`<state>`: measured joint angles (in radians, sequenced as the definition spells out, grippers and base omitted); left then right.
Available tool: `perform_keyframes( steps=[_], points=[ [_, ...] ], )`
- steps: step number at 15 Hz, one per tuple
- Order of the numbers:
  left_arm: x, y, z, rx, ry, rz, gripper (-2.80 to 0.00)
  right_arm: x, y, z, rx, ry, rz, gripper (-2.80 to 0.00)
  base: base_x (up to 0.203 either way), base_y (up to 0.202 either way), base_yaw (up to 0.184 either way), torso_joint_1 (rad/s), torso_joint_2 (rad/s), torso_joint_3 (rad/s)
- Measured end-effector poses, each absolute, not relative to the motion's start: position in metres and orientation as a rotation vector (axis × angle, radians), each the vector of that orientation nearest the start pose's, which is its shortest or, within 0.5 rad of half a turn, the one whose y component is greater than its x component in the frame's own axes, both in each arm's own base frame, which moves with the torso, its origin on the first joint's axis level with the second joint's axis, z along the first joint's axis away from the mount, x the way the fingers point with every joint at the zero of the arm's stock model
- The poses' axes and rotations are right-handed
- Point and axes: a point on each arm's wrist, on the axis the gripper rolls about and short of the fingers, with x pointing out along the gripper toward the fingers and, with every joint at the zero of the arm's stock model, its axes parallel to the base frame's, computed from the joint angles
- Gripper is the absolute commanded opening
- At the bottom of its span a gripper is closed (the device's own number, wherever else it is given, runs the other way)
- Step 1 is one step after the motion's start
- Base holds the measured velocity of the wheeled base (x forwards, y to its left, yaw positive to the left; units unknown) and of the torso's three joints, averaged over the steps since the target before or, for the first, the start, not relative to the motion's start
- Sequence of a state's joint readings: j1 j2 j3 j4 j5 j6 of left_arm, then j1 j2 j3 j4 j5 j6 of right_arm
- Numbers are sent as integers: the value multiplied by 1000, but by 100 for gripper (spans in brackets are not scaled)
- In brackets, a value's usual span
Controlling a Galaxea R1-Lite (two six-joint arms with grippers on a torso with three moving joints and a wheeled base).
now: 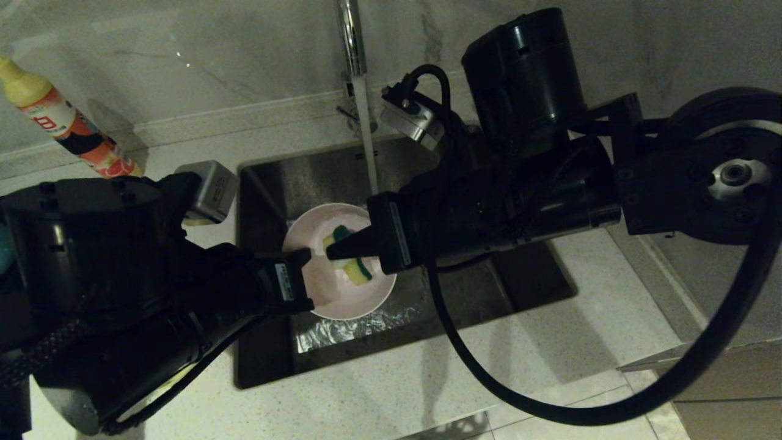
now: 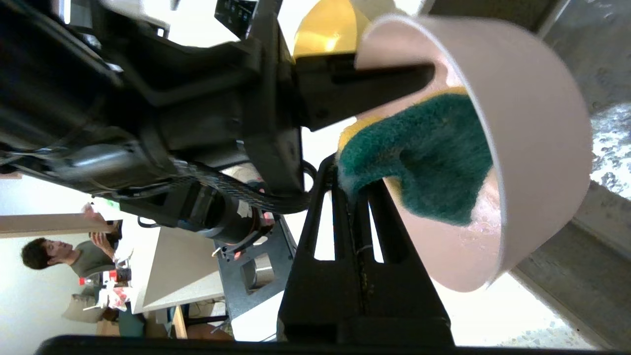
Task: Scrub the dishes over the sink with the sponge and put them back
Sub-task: Wipe the bowl
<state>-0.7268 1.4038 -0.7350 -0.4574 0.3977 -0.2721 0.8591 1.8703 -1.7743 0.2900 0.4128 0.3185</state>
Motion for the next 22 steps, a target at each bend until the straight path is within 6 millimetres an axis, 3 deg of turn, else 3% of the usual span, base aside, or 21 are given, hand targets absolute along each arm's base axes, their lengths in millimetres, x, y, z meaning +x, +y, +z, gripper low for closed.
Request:
perform_keyframes(
  steps=[7,15,18,22],
  points=[
    [176,-145,218,-180,189,-300,-280,225,272,315,183,587,1174,-280,0,0,0,0,0,0],
    [176,-143,224,-197,167,-298,-280,201,257,300,151,669,1180,-280,0,0,0,0,0,0],
    [176,-142,223,-203,168,-292,-280,194,264,298,137,673,1209,-280,0,0,0,0,0,0],
    [177,-142,228,-212,153,-292,-280,198,279,293,134,676,1225,-280,0,0,0,0,0,0]
  ],
)
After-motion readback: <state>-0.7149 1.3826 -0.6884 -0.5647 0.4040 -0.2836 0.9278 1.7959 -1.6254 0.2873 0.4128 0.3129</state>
